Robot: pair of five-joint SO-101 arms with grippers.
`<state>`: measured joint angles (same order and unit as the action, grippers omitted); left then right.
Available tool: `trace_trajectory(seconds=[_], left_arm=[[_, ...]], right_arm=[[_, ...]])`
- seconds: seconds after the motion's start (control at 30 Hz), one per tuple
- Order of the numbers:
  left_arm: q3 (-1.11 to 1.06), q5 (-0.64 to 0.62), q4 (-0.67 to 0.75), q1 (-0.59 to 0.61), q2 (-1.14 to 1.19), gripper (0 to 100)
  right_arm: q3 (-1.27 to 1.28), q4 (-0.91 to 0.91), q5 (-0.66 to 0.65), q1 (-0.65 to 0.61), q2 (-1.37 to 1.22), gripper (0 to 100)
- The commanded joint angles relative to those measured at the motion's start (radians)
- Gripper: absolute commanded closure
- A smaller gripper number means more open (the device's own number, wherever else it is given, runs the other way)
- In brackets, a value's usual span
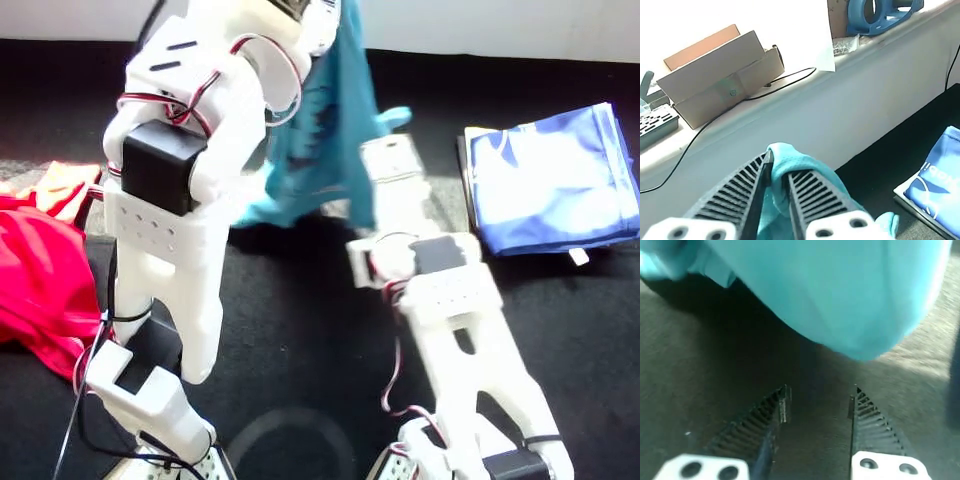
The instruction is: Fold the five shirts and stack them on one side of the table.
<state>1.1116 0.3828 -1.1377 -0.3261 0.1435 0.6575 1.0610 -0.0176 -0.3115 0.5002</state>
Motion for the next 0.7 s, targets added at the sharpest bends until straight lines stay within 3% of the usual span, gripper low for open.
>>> trace_trajectory(seconds=[0.0,0.2,0.37,0.53,0.67], left_arm=[[-0.074,0.057,-0.091,0.044,-0.042,99],[-0.283,0.063,-0.399,0.237,-0.041,99],[-0.547,0.064,-0.548,0.361,-0.041,99],[-0.852,0.066,-0.554,0.498,-0.041,99],[-1.041,0.066,-0.476,0.608,-0.041,99]], right_arm=[[-0.048,0.002,0.005,0.097,0.008,80.7],[-0.05,-0.002,0.003,0.196,0.008,80.7],[-0.059,-0.015,0.008,0.248,0.008,80.7],[-0.081,-0.077,0.005,0.196,-0.002,80.7],[-0.082,-0.147,0.003,0.107,-0.004,80.7]])
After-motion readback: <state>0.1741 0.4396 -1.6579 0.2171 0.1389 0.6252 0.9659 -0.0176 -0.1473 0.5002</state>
